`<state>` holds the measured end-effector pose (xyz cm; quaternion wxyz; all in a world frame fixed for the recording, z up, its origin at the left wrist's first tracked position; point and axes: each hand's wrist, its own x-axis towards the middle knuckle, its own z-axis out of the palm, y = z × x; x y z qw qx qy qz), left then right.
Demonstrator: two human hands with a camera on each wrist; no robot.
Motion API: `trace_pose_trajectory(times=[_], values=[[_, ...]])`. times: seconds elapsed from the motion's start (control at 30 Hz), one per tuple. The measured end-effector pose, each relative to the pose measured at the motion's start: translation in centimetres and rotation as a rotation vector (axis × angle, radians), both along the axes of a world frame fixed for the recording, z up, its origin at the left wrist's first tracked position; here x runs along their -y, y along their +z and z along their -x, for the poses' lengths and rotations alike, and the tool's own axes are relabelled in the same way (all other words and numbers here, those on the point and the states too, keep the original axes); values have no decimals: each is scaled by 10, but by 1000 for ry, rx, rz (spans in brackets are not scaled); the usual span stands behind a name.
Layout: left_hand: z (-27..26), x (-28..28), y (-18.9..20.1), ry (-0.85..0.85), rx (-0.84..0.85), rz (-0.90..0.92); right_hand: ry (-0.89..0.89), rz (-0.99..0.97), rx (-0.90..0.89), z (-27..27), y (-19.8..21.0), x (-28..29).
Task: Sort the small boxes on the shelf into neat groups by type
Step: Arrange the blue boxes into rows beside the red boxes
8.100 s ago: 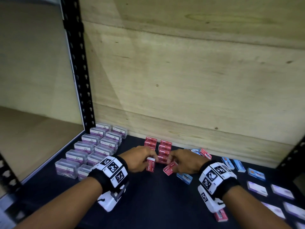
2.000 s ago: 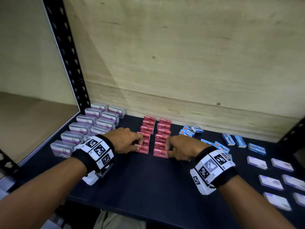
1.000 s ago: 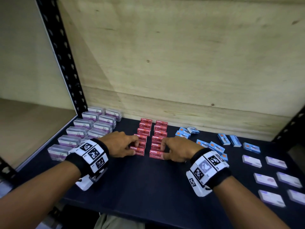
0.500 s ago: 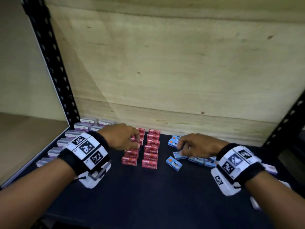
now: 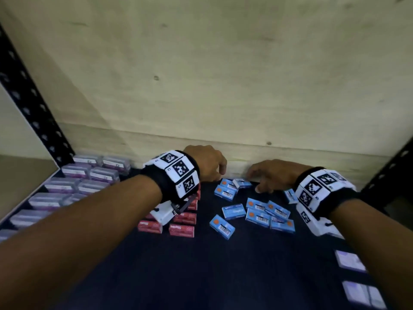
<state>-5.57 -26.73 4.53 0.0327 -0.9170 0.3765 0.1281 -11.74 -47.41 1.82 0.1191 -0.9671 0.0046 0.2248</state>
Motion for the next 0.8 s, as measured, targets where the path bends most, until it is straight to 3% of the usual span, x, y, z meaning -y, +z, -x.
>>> trace_pose_trajectory(times=[0.33,0.57,0.8], values=[[-29,36,-31,-35,-40,-72,82,19,3,-31,-15,-1],[-34,43,-42,-55,-83,-69,162,210,87,-33,-22,-4],[-29,47,-45,-79,-116,-41,130,199,94,-24,-26,6]])
